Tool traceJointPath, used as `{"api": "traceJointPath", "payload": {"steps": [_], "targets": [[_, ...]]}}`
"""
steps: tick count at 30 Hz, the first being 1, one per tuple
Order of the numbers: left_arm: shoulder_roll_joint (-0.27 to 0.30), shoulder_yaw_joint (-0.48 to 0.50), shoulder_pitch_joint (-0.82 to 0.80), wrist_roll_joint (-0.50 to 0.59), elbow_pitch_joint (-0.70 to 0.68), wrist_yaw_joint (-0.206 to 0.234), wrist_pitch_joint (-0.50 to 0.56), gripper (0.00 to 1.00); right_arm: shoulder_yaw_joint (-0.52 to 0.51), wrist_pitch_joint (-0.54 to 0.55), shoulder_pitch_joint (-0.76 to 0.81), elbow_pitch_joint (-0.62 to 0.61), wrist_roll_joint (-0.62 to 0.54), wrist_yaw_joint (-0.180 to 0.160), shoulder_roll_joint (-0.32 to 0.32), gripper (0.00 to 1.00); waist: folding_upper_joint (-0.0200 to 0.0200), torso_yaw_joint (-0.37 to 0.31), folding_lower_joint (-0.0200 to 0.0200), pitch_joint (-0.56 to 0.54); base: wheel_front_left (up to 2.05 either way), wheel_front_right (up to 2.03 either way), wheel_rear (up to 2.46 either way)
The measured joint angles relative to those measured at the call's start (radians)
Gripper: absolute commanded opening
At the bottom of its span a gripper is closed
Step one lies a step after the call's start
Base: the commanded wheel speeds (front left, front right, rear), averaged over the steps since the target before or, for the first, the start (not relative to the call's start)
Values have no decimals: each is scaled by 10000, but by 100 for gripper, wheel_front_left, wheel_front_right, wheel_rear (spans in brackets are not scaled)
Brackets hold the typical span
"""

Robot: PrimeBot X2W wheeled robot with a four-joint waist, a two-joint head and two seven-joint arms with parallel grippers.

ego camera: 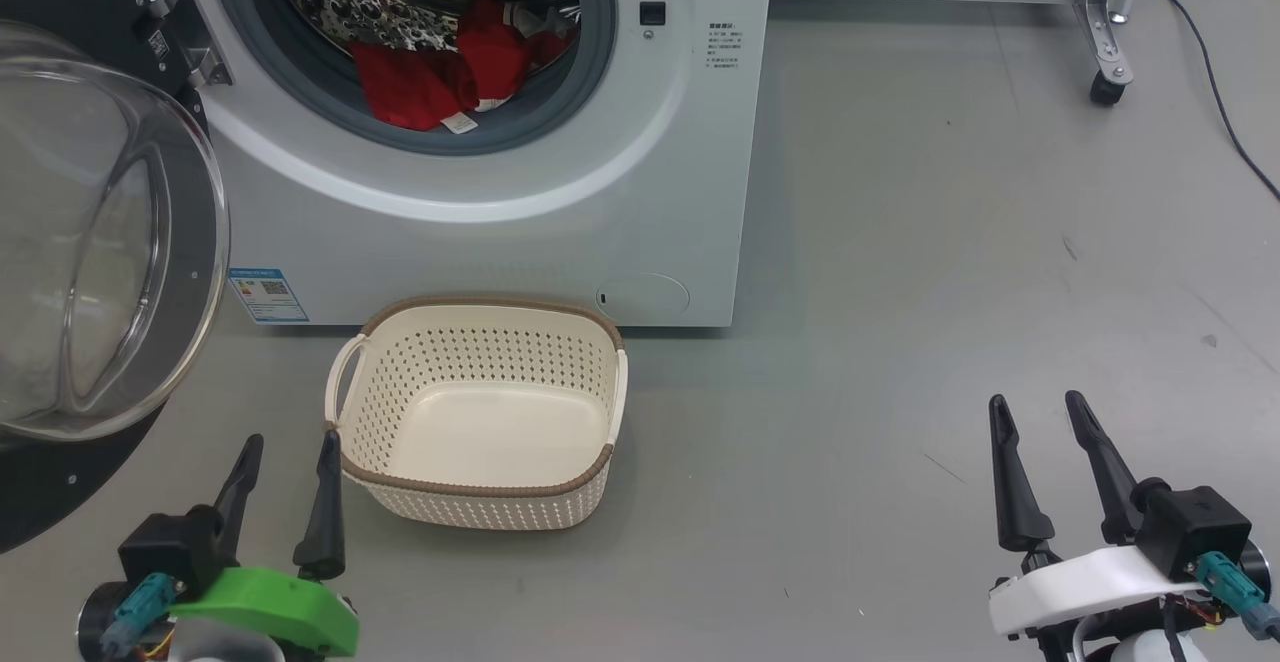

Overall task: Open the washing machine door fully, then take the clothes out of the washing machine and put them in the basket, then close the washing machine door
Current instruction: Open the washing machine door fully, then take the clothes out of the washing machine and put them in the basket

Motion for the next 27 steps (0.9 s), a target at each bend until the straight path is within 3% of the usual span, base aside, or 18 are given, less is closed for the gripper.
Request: {"api": "traceJointPath", "payload": {"steps": [27], "targets": [[-107, 98, 412, 171, -871, -4, 0, 100, 33, 0, 150, -205, -56, 0, 36, 100, 0, -53, 0, 143, 0, 0, 0]]}}
